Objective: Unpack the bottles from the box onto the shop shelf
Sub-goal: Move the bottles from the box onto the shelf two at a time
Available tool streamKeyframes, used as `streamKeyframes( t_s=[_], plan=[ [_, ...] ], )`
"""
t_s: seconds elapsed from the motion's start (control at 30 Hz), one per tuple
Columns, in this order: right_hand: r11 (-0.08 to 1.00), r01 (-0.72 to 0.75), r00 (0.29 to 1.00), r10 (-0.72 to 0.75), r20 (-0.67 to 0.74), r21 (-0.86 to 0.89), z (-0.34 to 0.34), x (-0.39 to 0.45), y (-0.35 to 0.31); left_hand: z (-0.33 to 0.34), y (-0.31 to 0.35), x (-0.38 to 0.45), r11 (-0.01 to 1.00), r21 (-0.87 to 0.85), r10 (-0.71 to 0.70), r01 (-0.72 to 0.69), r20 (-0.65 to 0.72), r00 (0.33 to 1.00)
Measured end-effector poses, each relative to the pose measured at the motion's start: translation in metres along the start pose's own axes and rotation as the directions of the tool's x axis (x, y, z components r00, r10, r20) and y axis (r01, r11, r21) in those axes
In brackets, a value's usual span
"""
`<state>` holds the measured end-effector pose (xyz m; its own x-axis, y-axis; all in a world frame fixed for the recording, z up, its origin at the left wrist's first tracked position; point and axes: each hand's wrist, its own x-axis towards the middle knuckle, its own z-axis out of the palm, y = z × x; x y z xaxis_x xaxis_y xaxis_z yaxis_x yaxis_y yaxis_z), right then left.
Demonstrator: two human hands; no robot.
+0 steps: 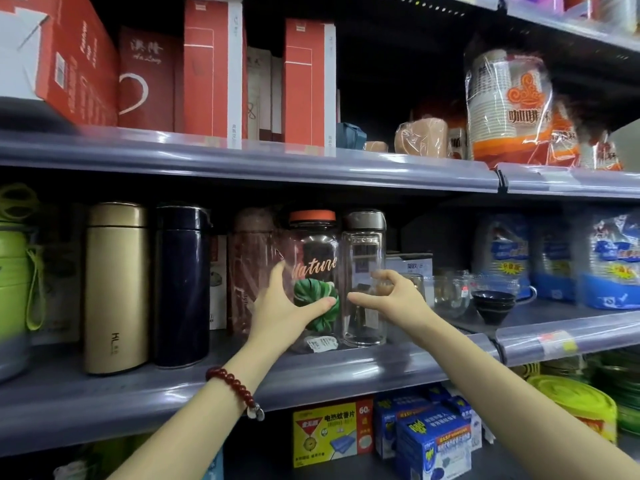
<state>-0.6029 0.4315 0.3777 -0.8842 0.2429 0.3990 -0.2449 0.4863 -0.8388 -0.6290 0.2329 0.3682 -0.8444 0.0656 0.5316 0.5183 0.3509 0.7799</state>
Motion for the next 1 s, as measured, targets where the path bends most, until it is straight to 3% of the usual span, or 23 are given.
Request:
streamKeyframes(
  t_s=[0.13,0.23,0.4,0.6,0.8,1.0],
  plan=[
    [0.995,-0.051,0.981,0.034,0.19,0.086,-0.01,0.001,-0.002,-0.011,-0.003,0.002,0.999,-0.025,-0.036,0.04,0.147,0.988],
    [0.999,-0.027,0.986,0.019,0.166,0.044,-0.01,-0.001,0.0,-0.013,-0.003,-0.002,0.994,-0.07,-0.062,0.083,0.256,0.965],
    [0.989,0.055,0.994,-0.068,-0.089,-0.139,0.014,-0.011,0.0,-0.01,0.002,-0.006,0.999,0.011,-0.04,0.039,0.196,0.98],
    [0.999,-0.032,0.984,0.029,0.175,0.011,-0.01,-0.009,0.002,-0.024,-0.01,-0.001,0.999,0.001,-0.046,0.047,0.257,0.965],
    [0.999,0.034,0.997,-0.032,0.065,-0.04,-0.002,-0.012,0.003,-0.016,0.0,-0.006,0.998,0.056,-0.02,0.008,0.216,0.976],
    [1.0,0.024,0.989,-0.026,0.143,0.014,-0.01,-0.012,0.005,-0.02,0.001,-0.007,0.998,0.041,-0.048,0.039,0.264,0.963]
  ],
)
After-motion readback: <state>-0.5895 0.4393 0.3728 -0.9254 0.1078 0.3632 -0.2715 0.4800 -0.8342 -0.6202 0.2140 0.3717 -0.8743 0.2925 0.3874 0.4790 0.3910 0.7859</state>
